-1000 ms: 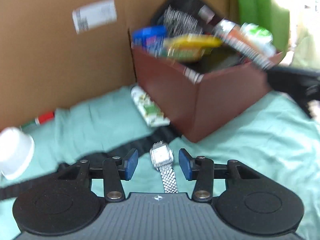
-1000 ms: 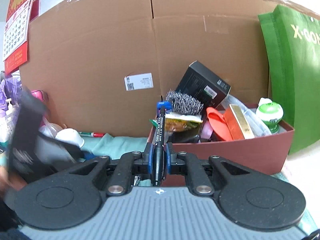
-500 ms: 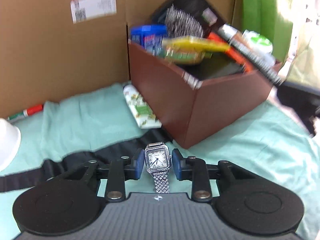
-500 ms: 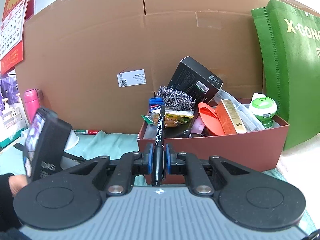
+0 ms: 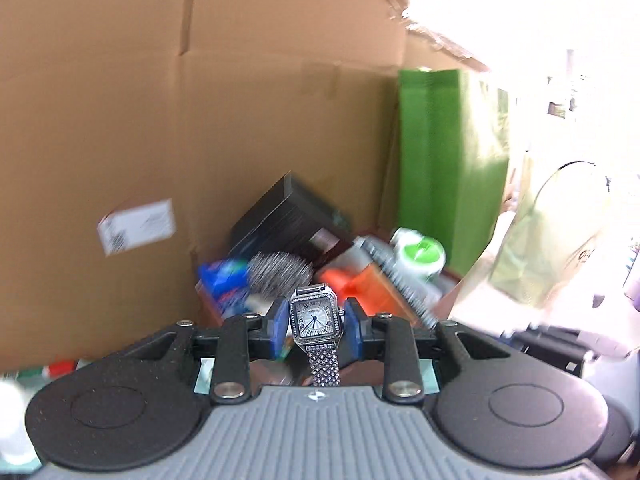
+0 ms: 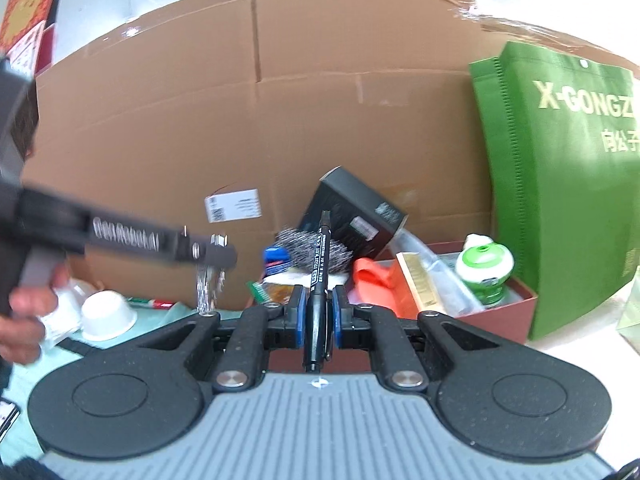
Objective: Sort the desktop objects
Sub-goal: 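Lower the wristwatch into the brown box and open the left gripper, then lower the black marker into the brown box and open the right gripper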
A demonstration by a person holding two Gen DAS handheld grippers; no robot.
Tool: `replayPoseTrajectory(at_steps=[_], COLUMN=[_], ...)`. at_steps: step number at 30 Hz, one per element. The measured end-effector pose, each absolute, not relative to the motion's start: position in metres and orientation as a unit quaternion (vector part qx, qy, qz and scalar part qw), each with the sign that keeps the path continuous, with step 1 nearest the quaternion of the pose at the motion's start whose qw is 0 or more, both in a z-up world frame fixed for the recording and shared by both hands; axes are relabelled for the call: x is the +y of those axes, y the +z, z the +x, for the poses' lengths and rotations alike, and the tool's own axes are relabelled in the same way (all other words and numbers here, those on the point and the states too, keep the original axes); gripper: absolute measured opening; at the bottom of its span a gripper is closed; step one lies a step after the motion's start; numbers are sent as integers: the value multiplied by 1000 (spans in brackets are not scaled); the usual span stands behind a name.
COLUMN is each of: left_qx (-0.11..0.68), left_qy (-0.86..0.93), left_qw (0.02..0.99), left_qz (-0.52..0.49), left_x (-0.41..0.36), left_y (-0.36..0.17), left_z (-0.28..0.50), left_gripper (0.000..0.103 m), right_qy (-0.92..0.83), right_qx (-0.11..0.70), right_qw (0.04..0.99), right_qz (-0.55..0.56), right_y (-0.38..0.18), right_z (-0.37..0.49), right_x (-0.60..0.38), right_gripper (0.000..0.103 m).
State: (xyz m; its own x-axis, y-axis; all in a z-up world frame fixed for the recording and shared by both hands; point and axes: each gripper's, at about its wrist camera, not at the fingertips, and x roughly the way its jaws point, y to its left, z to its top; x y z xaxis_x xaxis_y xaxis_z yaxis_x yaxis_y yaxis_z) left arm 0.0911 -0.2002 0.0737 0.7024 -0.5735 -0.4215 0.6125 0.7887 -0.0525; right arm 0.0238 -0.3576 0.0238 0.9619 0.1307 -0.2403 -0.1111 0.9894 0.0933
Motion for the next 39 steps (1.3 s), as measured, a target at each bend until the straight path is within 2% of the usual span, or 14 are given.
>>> replayPoseTrajectory(at_steps=[5, 11, 16, 21, 27, 28, 31, 33, 35, 37, 39], left_qx=[210, 228, 267, 271, 275, 274, 273, 270, 264, 254, 245], left_qy=[-326, -305, -283, -286, -289, -289, -295, -298, -295, -290, -291], left_qw=[921, 924, 921, 918, 915, 915, 914, 915, 917, 922, 924], left_qz=[45, 41, 35, 52, 53, 54, 46, 42, 42, 40, 41], left_x=[-238, -267, -274, -273, -274, -274, -270, -269, -265, -261, -254], left_y=[86, 73, 47, 32, 23, 24, 26, 27, 31, 34, 38], left_z=[112, 146, 173, 176, 176, 175, 172, 169, 163, 155, 145], left_gripper=[32, 32, 32, 29, 30, 31, 48, 52, 65, 74, 77], right_qy=[37, 12, 31, 37, 34, 34, 33, 32, 36, 42, 40], right_qx=[121, 113, 123, 170, 172, 172, 170, 170, 172, 174, 177], right_qw=[991, 991, 989, 982, 982, 982, 982, 982, 982, 981, 981], right_qz=[47, 74, 80, 76, 77, 76, 77, 77, 74, 72, 68], right_y=[26, 26, 10, -20, -28, -28, -29, -29, -27, -25, -22], right_z=[38, 69, 104, 126, 128, 128, 127, 128, 123, 120, 115], right_x=[-373, -388, -383, -384, -389, -389, -391, -391, -389, -390, -391], right_gripper=[12, 12, 12, 11, 11, 11, 11, 11, 12, 13, 13])
